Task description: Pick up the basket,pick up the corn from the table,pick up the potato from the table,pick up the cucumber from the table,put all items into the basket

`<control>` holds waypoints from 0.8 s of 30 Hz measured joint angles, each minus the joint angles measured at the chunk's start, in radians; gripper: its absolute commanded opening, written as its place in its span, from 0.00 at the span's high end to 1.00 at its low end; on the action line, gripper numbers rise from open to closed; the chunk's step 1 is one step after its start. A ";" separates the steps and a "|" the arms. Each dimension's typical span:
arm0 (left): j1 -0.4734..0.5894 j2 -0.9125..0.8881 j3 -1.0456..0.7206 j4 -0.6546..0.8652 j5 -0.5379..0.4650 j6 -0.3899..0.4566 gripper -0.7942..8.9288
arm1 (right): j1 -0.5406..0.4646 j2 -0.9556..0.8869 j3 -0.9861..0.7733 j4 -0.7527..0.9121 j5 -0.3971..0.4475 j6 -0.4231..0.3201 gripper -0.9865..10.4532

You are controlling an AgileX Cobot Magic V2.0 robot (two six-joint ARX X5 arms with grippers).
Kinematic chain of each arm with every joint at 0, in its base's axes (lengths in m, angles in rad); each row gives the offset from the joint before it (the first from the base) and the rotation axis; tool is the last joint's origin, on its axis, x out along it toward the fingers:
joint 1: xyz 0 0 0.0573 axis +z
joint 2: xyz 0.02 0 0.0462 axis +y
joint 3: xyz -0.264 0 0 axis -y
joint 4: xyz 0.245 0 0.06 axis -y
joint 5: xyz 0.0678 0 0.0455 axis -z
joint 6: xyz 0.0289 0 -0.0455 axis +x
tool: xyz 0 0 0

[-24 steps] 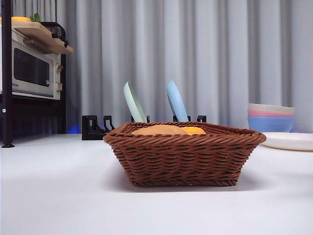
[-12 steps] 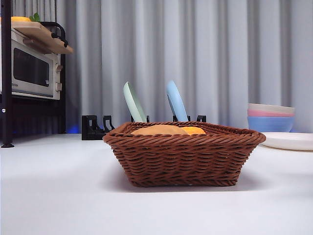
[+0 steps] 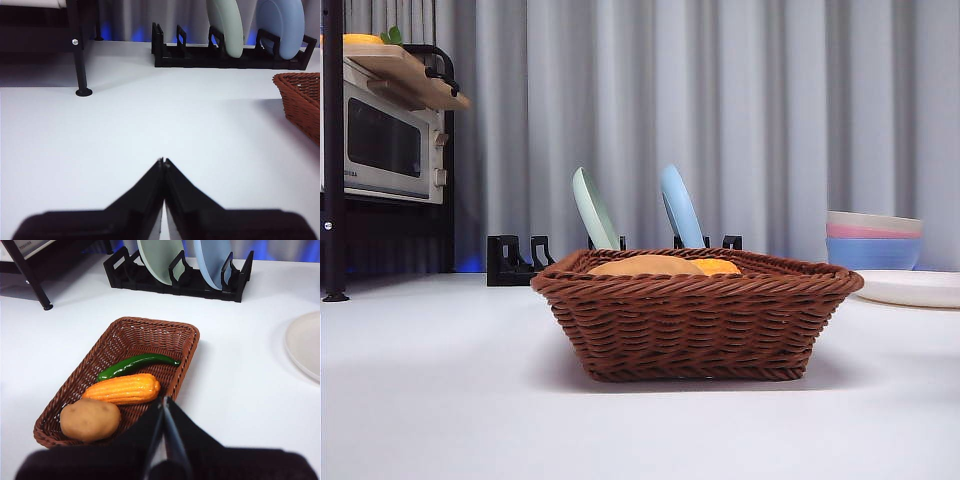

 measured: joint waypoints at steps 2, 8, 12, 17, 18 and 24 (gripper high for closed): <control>0.000 0.000 0.000 0.000 0.000 -0.002 0.92 | 0.000 0.000 0.000 0.000 0.000 0.000 0.91; 0.000 0.000 0.000 0.000 0.000 -0.002 0.92 | -0.005 -0.021 0.000 -0.012 0.001 -0.005 0.91; 0.000 0.000 0.000 0.000 0.000 -0.002 0.92 | -0.045 -0.091 -0.026 0.029 0.000 -0.106 0.91; 0.000 0.000 0.000 0.000 0.000 -0.002 0.92 | -0.150 -0.262 -0.220 0.304 -0.003 -0.188 0.91; 0.000 0.000 0.000 0.000 0.000 -0.002 0.92 | -0.167 -0.294 -0.269 0.364 -0.003 -0.191 0.91; 0.000 0.000 0.000 0.000 0.000 -0.002 0.92 | -0.238 -0.464 -0.580 0.613 -0.004 -0.149 0.91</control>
